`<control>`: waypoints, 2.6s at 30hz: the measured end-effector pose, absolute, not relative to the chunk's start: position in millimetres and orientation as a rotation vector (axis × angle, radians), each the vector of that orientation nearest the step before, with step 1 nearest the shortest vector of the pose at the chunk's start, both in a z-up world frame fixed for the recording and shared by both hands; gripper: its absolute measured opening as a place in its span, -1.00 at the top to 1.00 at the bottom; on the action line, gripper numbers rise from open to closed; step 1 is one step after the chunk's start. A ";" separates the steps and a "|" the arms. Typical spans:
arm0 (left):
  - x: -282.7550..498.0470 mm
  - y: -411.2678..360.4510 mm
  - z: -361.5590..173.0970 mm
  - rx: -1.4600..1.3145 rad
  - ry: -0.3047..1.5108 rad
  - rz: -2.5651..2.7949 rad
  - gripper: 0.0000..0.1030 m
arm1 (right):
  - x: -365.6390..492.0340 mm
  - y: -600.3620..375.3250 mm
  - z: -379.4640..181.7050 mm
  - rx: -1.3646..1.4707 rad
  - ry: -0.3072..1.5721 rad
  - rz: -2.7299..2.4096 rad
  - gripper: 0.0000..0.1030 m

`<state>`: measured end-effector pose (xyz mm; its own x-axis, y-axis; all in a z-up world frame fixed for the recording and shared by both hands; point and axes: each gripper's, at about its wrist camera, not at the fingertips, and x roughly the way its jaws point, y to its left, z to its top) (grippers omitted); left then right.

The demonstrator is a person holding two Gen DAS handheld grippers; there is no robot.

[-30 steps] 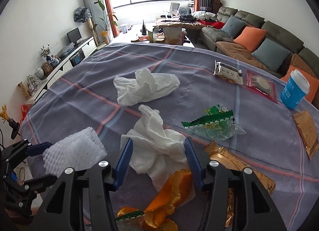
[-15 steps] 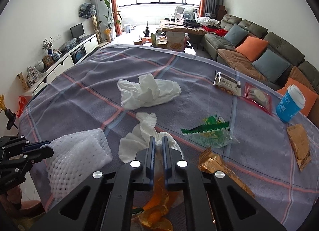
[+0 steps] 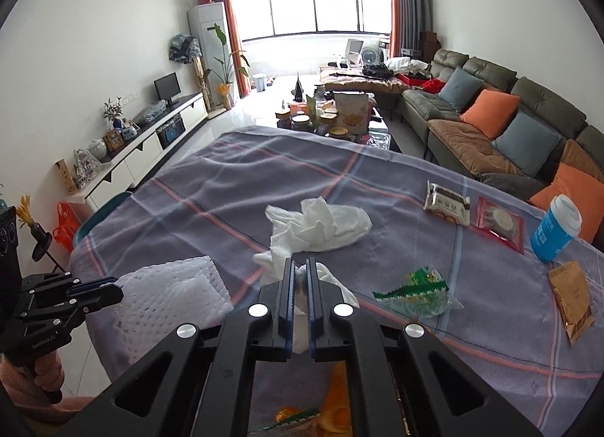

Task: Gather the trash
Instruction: 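Carry the foam net and tissue to the teal bin and release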

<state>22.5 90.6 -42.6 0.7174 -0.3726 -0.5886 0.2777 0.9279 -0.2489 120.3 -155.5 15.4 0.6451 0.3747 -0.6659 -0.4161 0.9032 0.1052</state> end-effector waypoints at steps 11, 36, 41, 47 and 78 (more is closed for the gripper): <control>12.0 118.2 -23.5 -0.162 0.621 -0.294 0.79 | 113.5 -126.0 40.7 -0.021 0.680 0.559 0.89; -18.1 249.1 8.2 -0.213 0.516 0.067 0.79 | 129.1 32.6 66.0 -0.015 0.621 0.883 0.89; -21.3 275.7 10.3 -0.218 0.504 0.144 0.79 | 138.5 64.9 63.1 0.003 0.646 0.950 0.89; -17.5 314.1 3.2 -0.240 0.525 0.239 0.78 | 149.0 102.6 55.5 0.017 0.684 1.014 0.89; 39.5 378.3 -79.8 -0.338 0.707 0.416 0.75 | 196.5 234.3 -40.6 -0.032 1.015 1.040 0.79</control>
<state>39.5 378.3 -79.8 0.6848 0.2516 -0.6839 -0.4754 0.8656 -0.1575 196.5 234.3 -40.6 0.1175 0.6970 -0.7074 -0.7242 0.5475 0.4193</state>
